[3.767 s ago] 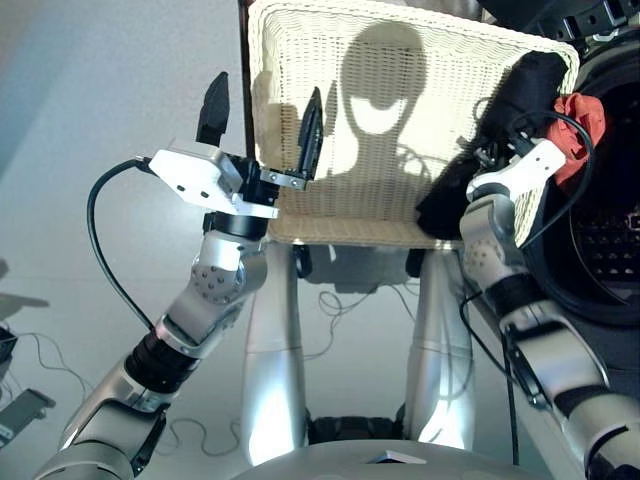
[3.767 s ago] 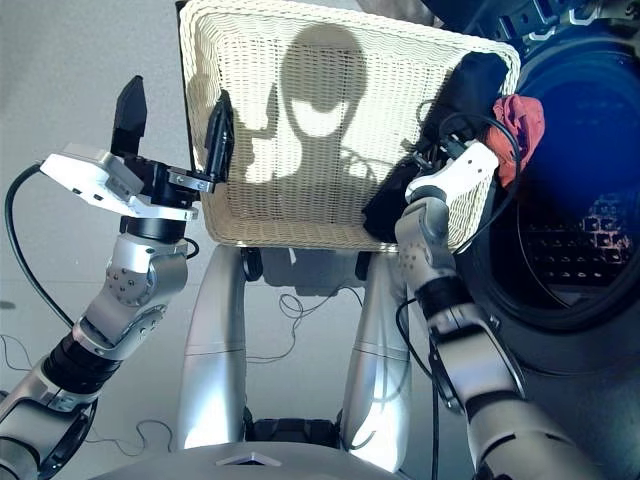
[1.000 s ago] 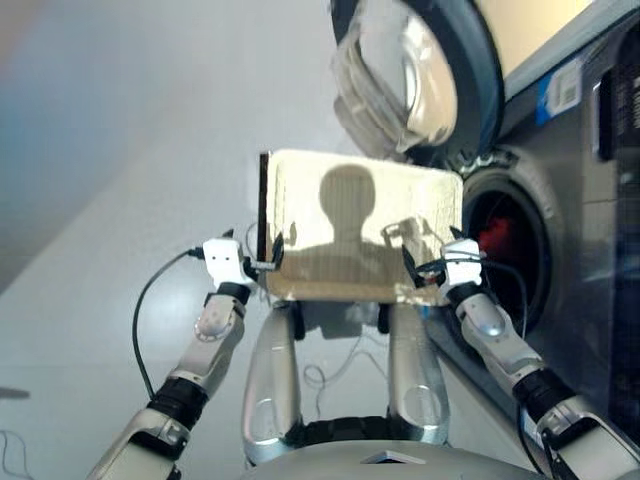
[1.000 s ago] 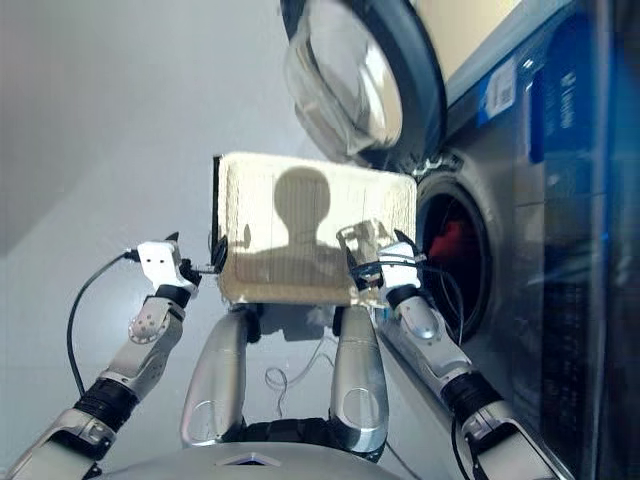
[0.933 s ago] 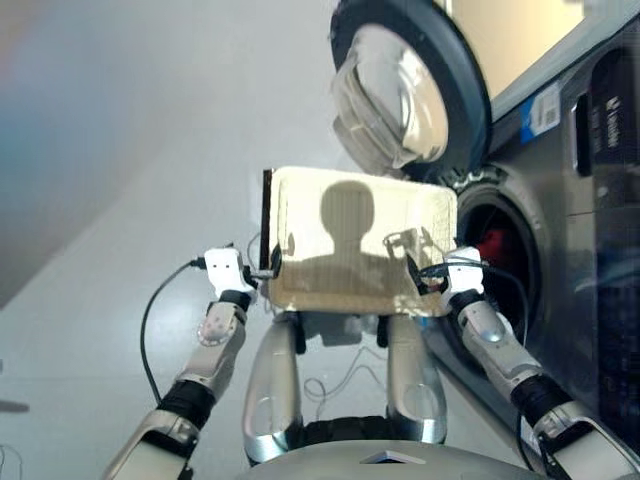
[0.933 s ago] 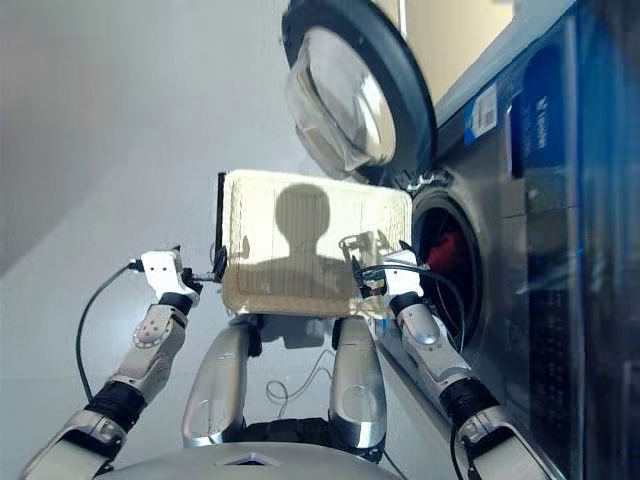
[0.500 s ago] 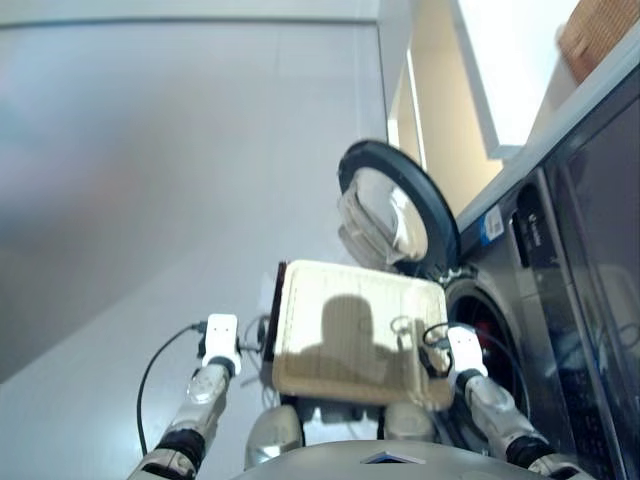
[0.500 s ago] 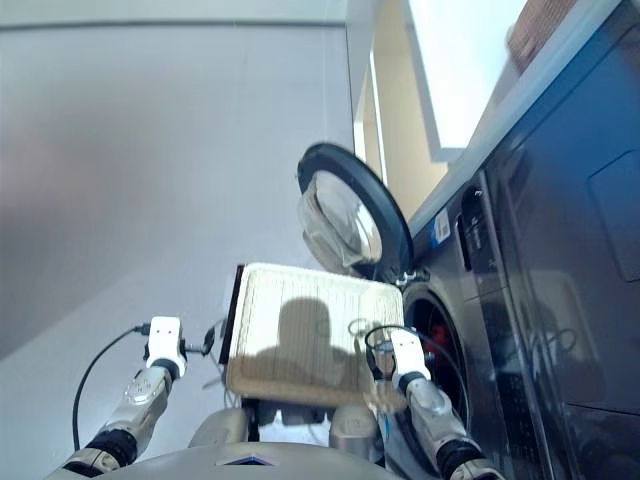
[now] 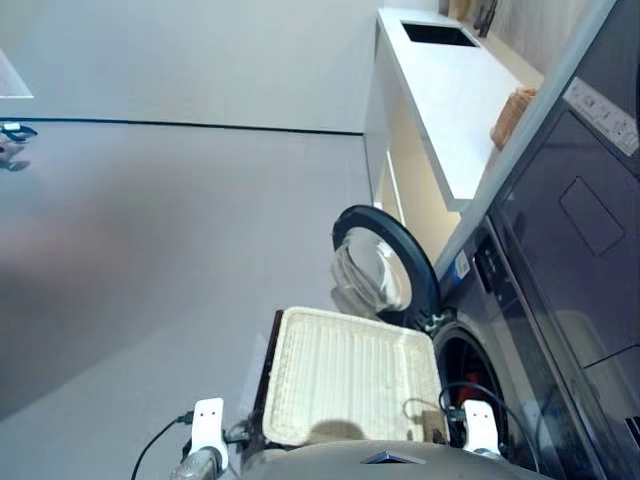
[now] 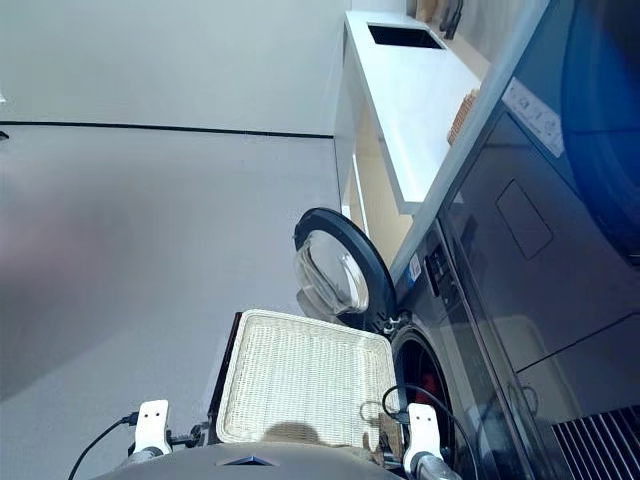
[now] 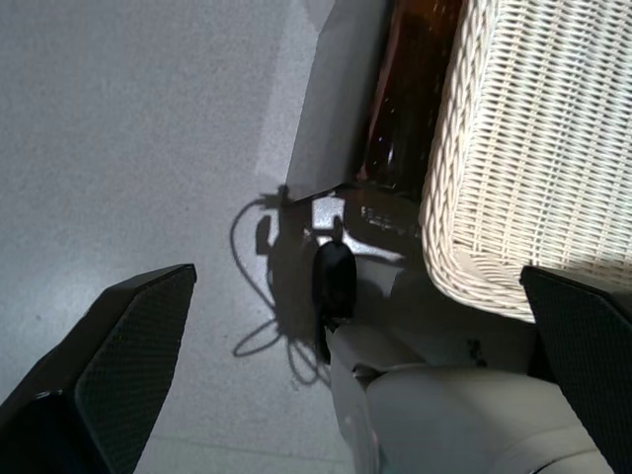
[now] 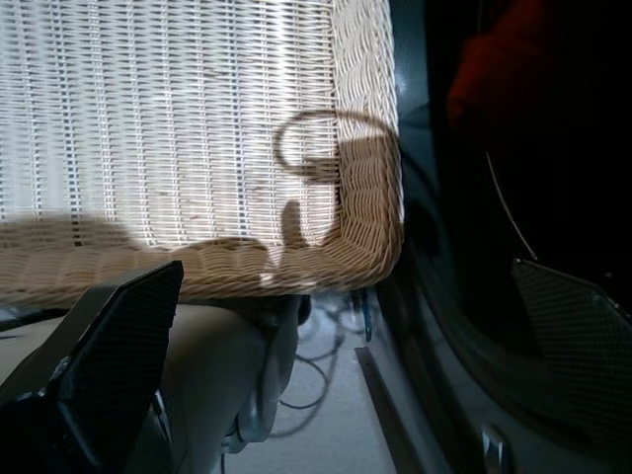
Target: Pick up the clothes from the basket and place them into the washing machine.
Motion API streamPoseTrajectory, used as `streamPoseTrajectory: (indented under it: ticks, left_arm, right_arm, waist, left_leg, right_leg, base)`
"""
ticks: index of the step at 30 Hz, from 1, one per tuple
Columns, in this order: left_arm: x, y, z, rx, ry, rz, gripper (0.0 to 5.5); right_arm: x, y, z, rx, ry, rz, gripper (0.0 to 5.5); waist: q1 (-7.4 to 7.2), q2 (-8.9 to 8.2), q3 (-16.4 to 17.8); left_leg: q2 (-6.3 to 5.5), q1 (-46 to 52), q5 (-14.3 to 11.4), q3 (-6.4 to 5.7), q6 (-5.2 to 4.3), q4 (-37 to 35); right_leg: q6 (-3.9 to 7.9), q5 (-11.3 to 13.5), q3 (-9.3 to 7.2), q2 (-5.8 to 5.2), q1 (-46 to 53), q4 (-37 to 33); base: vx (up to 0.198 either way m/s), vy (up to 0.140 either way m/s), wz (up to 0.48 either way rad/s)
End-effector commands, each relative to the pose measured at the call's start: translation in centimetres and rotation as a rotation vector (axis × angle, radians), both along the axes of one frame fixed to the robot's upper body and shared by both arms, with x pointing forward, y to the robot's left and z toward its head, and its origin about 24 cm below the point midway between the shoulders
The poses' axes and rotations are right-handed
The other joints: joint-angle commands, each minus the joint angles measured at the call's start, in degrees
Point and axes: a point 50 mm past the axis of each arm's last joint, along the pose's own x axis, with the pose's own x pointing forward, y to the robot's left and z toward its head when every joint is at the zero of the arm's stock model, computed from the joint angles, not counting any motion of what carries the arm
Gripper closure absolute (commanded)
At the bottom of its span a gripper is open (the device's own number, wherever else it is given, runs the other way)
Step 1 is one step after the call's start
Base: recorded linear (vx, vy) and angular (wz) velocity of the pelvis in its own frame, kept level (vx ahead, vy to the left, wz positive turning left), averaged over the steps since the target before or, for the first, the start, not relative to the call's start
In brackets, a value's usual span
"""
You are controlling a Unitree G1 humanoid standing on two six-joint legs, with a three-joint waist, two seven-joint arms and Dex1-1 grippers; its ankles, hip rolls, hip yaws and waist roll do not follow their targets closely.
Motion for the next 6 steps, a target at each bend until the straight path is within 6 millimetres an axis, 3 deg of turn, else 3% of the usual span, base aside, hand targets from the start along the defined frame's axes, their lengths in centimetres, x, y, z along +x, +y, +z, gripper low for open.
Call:
streamPoseTrajectory:
  ticks: [1, 6]
  left_arm:
    - [3.55, -1.41, 0.36, -0.015, -0.072, -0.080, 0.00]
    - [3.67, -1.60, 0.36, -0.009, -0.073, -0.096, 0.00]
  right_arm:
    - [4.73, -0.60, 1.02, 0.007, -0.132, -0.067, 0.00]
    - [4.75, -0.68, 1.02, 0.008, -0.130, -0.075, 0.00]
  waist:
    - [0.83, 2.32, 5.0]
    - [0.85, 2.62, 5.5]
  left_leg:
    - [-1.51, 3.6, -2.3, 2.18, -0.59, 0.4]
    - [-1.49, 3.7, -2.4, 1.92, -0.55, 0.4]
  right_leg:
    - [3.55, 1.3, -0.51, -2.10, -0.3, 1.7]
    - [3.47, 0.9, -0.63, -2.17, 0.0, 1.9]
  base:
    - [0.000, 0.000, 0.000]
    - [0.000, 0.000, 0.000]
